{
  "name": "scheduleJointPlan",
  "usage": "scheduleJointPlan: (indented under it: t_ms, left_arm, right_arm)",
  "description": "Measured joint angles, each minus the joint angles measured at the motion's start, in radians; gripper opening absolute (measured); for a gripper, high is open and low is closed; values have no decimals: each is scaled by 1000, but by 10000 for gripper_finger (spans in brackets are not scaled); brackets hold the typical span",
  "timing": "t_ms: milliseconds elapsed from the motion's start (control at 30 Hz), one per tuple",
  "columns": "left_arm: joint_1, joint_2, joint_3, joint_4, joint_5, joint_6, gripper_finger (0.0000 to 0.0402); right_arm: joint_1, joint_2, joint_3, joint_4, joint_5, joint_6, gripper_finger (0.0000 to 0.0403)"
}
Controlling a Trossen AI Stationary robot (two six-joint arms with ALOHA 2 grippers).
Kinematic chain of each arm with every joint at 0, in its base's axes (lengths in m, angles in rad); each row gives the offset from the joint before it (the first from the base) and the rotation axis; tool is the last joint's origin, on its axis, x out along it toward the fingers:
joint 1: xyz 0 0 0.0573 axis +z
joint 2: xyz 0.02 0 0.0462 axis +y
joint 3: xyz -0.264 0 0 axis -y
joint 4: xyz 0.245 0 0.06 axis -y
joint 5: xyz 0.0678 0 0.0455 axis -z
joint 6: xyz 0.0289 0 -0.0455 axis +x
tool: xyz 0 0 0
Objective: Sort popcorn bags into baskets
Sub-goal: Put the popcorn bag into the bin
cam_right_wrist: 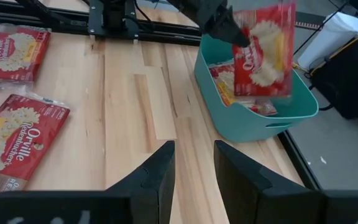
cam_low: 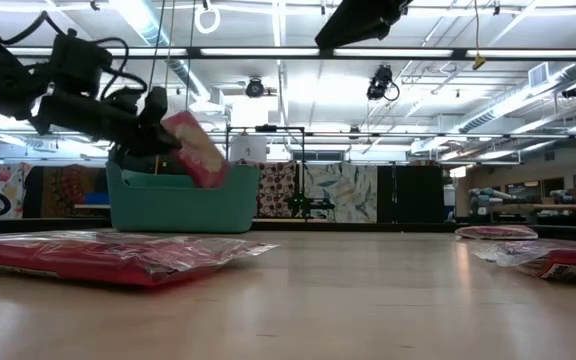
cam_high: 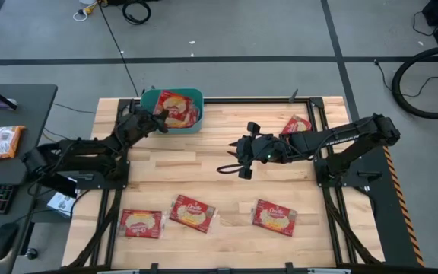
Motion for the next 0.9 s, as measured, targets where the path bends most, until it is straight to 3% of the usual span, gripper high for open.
scheduleJointPlan:
  t_ms: [500, 800, 900]
  left_arm:
    - [3, 10, 0, 86, -25, 91, 179]
    - [1, 8, 0, 282, -83, 277, 197]
    - [2, 8, 16, 254, -83, 278, 197]
  right_arm:
    - [0, 0, 0, 0, -8, -15, 116]
    - [0, 0, 0, -8, -8, 20, 116]
    - [0, 0, 0, -8, -8, 23, 116]
